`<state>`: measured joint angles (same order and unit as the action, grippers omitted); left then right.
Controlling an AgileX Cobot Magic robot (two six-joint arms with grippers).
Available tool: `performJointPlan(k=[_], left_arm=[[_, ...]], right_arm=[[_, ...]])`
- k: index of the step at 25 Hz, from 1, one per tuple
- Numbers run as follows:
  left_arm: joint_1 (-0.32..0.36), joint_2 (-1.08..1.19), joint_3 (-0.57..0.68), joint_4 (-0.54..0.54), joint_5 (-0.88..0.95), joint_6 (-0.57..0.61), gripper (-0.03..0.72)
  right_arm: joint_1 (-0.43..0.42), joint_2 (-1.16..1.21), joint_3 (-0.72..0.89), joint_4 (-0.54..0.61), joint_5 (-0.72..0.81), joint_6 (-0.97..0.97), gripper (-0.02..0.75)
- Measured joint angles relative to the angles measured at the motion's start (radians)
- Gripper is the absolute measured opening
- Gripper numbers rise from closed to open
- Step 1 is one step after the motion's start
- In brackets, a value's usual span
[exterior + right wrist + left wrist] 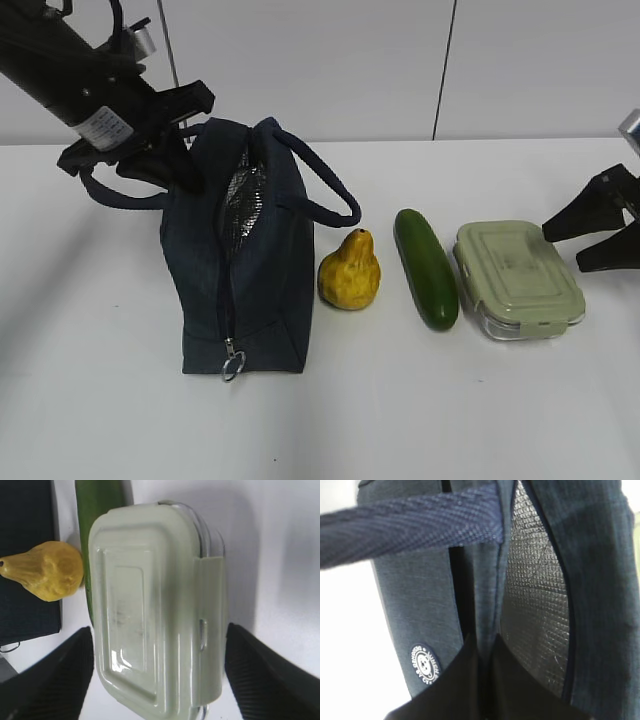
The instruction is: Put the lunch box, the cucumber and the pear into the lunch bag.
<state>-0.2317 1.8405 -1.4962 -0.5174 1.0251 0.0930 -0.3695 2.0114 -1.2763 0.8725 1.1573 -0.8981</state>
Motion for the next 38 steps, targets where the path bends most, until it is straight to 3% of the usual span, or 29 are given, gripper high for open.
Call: performJointPlan(k=[11, 38], left_arm=[[0.0, 0.0, 0.0, 0.003, 0.002, 0.0, 0.003], [0.0, 0.0, 0.0, 0.032, 0.006, 0.0, 0.003]], right_arm=[[0.0, 0.116, -0.127, -0.033, 0.02, -0.002, 0.604], [0.101, 0.162, -0.136, -0.059, 0.023, 0.001, 0.581]])
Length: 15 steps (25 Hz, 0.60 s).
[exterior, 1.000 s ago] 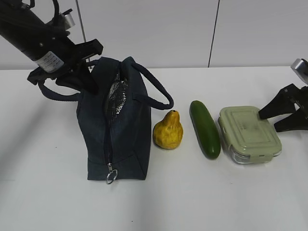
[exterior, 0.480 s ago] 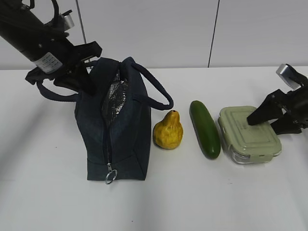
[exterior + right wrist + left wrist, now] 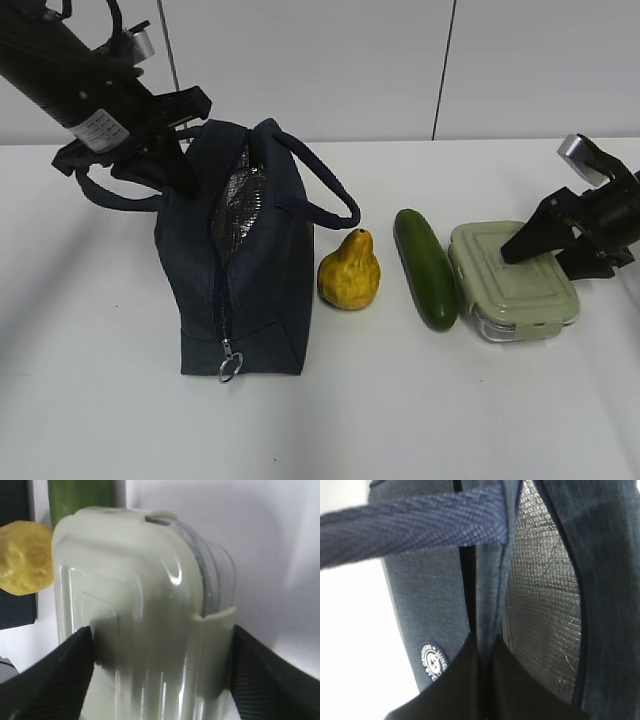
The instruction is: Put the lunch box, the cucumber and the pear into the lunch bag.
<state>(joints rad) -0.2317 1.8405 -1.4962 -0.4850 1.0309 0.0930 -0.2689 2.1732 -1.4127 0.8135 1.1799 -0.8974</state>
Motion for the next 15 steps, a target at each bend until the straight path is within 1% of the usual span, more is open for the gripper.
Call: performJointPlan(k=[2, 7, 8, 11, 15], left_arm=[[0.0, 0.0, 0.0, 0.0, 0.0, 0.0, 0.003], [0.0, 0.0, 0.0, 0.001, 0.0, 0.0, 0.003], [0.0, 0.0, 0.0, 0.001, 0.0, 0.0, 0.003], [0.0, 0.0, 0.0, 0.001, 0.0, 0.0, 0.003], [0.0, 0.0, 0.0, 0.001, 0.0, 0.0, 0.003]], right_arm=[[0.0, 0.0, 0.0, 0.0, 0.002, 0.012, 0.552], [0.0, 0.0, 0.0, 0.022, 0.031, 0.045, 0.414], [0.002, 0.0, 0.0, 0.022, 0.033, 0.045, 0.4], [0.002, 0.0, 0.0, 0.024, 0.035, 0.065, 0.384], [0.002, 0.0, 0.0, 0.043, 0.037, 0.116, 0.384]])
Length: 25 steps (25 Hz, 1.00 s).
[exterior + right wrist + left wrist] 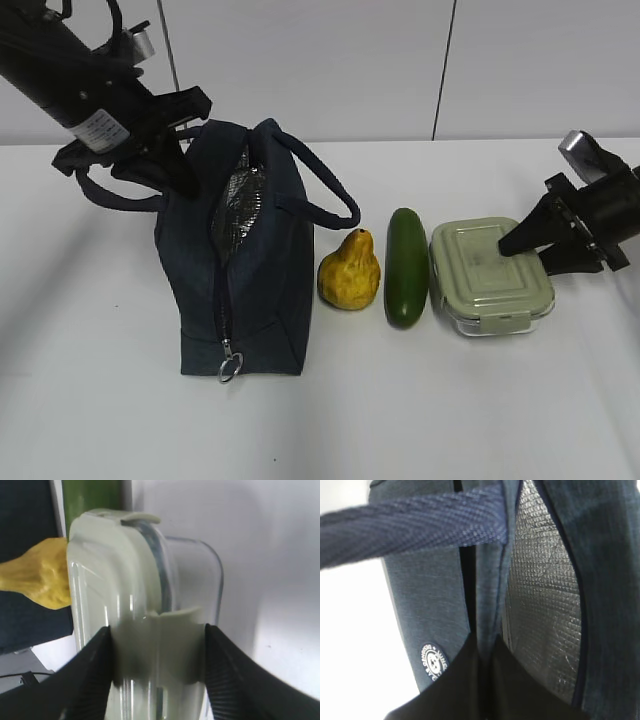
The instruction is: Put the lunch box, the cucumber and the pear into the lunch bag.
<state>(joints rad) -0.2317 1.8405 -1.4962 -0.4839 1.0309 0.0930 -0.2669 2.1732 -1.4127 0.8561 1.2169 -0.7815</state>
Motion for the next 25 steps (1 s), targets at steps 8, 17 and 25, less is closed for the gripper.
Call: performJointPlan(k=[8, 17, 25], left_arm=[[0.0, 0.0, 0.0, -0.009, 0.0, 0.0, 0.003], [0.0, 0.0, 0.0, -0.113, -0.004, 0.035, 0.003], [0.0, 0.0, 0.0, -0.131, -0.015, 0.055, 0.003]], right_arm=[[0.0, -0.037, -0.043, 0.063, -0.053, 0.055, 0.382], [0.061, -0.25, -0.11, 0.327, -0.054, 0.081, 0.382], [0.295, -0.297, -0.11, 0.426, -0.04, 0.093, 0.381]])
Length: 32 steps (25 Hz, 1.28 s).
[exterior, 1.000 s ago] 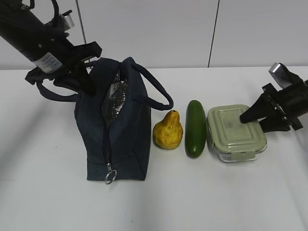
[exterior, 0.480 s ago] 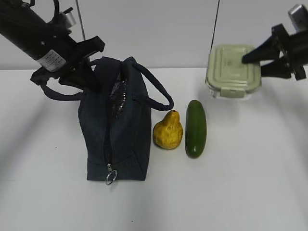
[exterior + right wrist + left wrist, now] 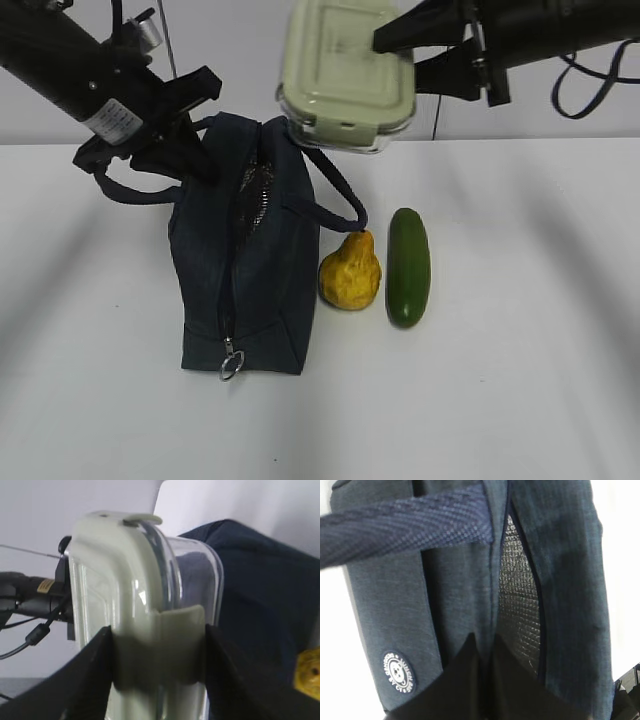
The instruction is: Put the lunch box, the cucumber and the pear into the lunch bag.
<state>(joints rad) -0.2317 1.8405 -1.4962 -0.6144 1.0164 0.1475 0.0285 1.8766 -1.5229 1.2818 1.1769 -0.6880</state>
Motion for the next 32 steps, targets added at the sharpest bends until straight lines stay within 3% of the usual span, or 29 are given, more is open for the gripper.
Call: performJointPlan(k=[7, 16, 27, 32], left_arm=[[0.0, 0.0, 0.0, -0.023, -0.002, 0.016, 0.003], [0.0, 0.0, 0.0, -0.19, 0.004, 0.13, 0.002], [0.0, 0.0, 0.0, -0.245, 0.006, 0.156, 0.002], [0.0, 0.0, 0.0, -0.295, 0.012, 0.186, 0.002]], right_arm=[[0.102, 0.0, 0.0, -0.026, 0.001, 0.045, 0.381], [0.105, 0.002, 0.0, -0.101, -0.011, 0.082, 0.381], [0.105, 0.048, 0.0, -0.301, -0.11, 0.174, 0.381], [0.122, 0.088, 0.0, -0.316, -0.12, 0.186, 0.381]])
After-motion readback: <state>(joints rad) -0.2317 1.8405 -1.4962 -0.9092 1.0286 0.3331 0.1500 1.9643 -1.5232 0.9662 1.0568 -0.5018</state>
